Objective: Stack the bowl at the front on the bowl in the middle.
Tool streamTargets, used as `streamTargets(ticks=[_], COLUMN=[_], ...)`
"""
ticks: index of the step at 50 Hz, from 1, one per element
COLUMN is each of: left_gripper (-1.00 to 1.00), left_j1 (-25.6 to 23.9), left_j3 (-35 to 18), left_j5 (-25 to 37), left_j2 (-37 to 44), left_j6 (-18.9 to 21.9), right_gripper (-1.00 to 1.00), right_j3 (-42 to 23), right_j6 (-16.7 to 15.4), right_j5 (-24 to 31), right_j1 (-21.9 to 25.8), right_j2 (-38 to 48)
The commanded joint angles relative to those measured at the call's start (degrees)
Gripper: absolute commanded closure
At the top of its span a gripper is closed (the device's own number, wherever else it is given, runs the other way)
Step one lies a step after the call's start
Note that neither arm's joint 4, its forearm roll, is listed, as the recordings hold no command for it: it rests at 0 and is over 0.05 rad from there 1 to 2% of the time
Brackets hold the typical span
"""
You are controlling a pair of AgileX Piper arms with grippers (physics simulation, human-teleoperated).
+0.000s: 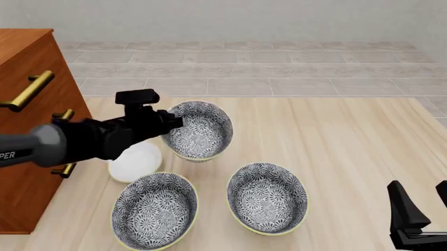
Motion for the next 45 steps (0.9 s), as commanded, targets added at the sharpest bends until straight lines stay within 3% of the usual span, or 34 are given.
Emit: streamTargets(ticks=[1, 45], left_gripper=[1.0, 1.0], left_j1=[-0.6, -8.7], left_j3=[0.4, 4.6], left_j5=[1.0, 2.2], left_j2=[-4.0, -13.1], left_j6=[-1.2, -5.1], right_gripper=[-1.0, -1.0], right_j3=[0.0, 0.0], right_j6=[0.0, 0.0], right_j5=[0.0, 0.0], right_j1=[0.0, 0.0], right_j2=[0.0, 0.0])
